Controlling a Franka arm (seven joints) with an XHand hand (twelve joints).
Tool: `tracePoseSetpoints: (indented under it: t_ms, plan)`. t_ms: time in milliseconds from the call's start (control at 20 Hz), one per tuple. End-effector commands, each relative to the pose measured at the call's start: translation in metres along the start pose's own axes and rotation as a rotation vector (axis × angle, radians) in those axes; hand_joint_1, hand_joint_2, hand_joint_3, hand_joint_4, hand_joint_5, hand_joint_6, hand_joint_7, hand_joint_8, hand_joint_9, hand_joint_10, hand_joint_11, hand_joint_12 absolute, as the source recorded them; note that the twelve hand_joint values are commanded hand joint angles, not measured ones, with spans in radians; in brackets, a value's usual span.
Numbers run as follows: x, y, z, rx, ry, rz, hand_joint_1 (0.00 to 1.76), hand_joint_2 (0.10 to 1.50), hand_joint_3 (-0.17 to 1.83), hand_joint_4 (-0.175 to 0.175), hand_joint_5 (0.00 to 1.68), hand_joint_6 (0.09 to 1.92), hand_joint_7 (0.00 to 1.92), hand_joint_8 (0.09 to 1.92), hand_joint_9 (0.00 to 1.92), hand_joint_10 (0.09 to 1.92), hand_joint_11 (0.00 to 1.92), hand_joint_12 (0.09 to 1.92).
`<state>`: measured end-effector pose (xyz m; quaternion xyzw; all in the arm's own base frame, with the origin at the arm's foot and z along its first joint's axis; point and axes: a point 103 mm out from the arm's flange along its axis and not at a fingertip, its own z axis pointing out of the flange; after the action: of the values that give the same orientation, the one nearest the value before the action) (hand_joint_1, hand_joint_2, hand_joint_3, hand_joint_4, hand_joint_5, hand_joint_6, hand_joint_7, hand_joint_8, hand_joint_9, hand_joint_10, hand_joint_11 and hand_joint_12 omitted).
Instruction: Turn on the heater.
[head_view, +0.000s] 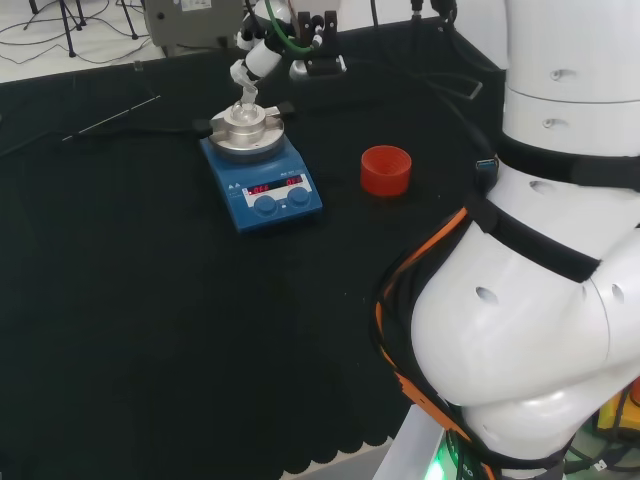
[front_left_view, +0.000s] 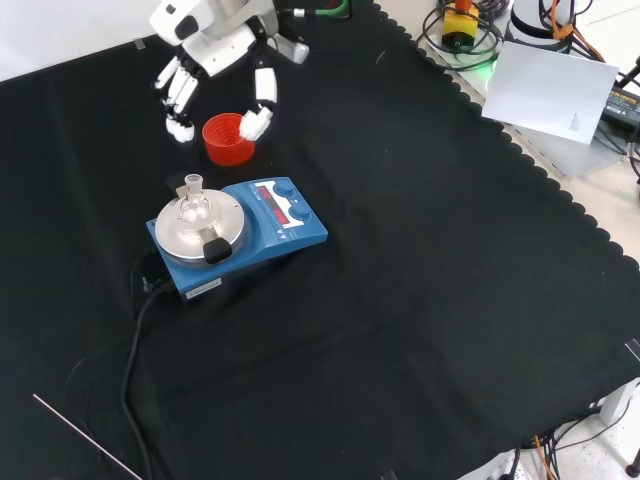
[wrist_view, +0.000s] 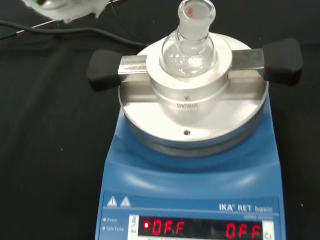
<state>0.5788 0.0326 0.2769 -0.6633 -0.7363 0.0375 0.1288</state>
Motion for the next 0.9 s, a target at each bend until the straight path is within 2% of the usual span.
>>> tracePoseSetpoints:
  t_ms: [50,200,350,450,550,700,900]
  plan:
    - [-0.004,-0.043,0.001,0.01,-0.02,0.029,0.84,0.6,0.67,-0.017,0.44,0.46,0.68,0.64,0.86,0.56,0.56,1.27]
    - [-0.004,-0.062,0.006,0.039,-0.069,0.046,1.01,0.62,0.73,-0.058,0.48,0.51,1.05,0.61,1.3,0.41,1.11,0.98]
    - [-0.002,-0.08,0.01,0.06,-0.116,0.056,1.12,0.65,0.74,-0.086,0.48,0.57,1.25,0.63,1.47,0.35,1.45,0.75]
    - [-0.001,-0.09,0.015,0.065,-0.136,0.062,1.17,0.66,0.74,-0.098,0.48,0.61,1.36,0.71,1.55,0.43,1.58,0.68]
    - [-0.001,-0.097,0.02,0.083,-0.146,0.065,1.2,0.67,0.76,-0.103,0.5,0.66,1.5,0.86,1.68,0.59,1.67,0.79]
    - [-0.001,-0.107,0.031,0.126,-0.149,0.066,1.27,0.7,0.82,-0.094,0.54,0.75,1.72,1.18,1.85,1.01,1.86,1.25]
    - [-0.002,-0.11,0.042,0.203,-0.151,0.074,1.41,0.71,0.93,-0.078,0.49,0.82,1.84,1.43,1.92,1.39,1.92,1.58]
